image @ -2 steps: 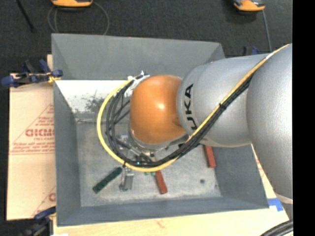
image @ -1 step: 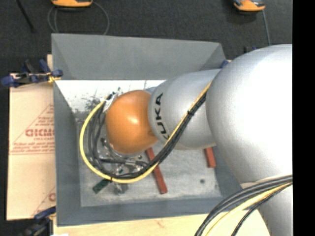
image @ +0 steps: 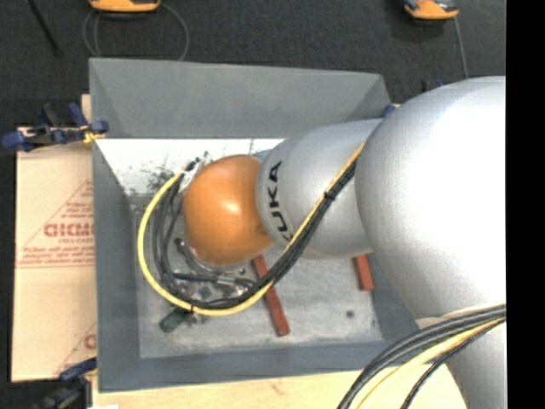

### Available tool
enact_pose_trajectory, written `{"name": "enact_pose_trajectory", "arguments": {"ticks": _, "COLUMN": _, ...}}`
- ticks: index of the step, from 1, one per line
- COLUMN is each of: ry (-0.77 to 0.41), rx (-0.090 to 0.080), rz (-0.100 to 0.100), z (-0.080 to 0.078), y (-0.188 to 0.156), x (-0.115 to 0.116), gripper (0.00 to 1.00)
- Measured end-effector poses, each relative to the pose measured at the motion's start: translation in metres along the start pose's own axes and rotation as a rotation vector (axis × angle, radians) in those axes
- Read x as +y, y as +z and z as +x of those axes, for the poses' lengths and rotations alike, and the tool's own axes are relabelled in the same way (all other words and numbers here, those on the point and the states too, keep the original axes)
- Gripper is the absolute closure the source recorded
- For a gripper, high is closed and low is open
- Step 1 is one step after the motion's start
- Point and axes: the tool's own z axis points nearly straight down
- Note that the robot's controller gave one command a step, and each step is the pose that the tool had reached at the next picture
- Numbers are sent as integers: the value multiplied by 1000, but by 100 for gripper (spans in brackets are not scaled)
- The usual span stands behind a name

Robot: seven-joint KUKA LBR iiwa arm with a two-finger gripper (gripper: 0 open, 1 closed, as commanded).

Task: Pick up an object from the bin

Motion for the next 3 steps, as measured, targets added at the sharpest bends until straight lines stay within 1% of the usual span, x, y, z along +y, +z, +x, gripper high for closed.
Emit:
{"name": "enact_pose_trajectory", "arguments": {"ticks": 1, "ry": -169, "rx": 4, "rz": 0, "z": -2, "y": 0, "x": 29, "gripper": 100}}
{"name": "enact_pose_trajectory", "arguments": {"ticks": 2, "ry": -270, "rx": -9, "rz": 6, "z": 10, "y": -161, "x": 26, "gripper": 100}}
{"name": "enact_pose_trajectory", "arguments": {"ticks": 3, "ry": -266, "rx": -1, "rz": 1, "z": 12, "y": -156, "x": 27, "gripper": 100}}
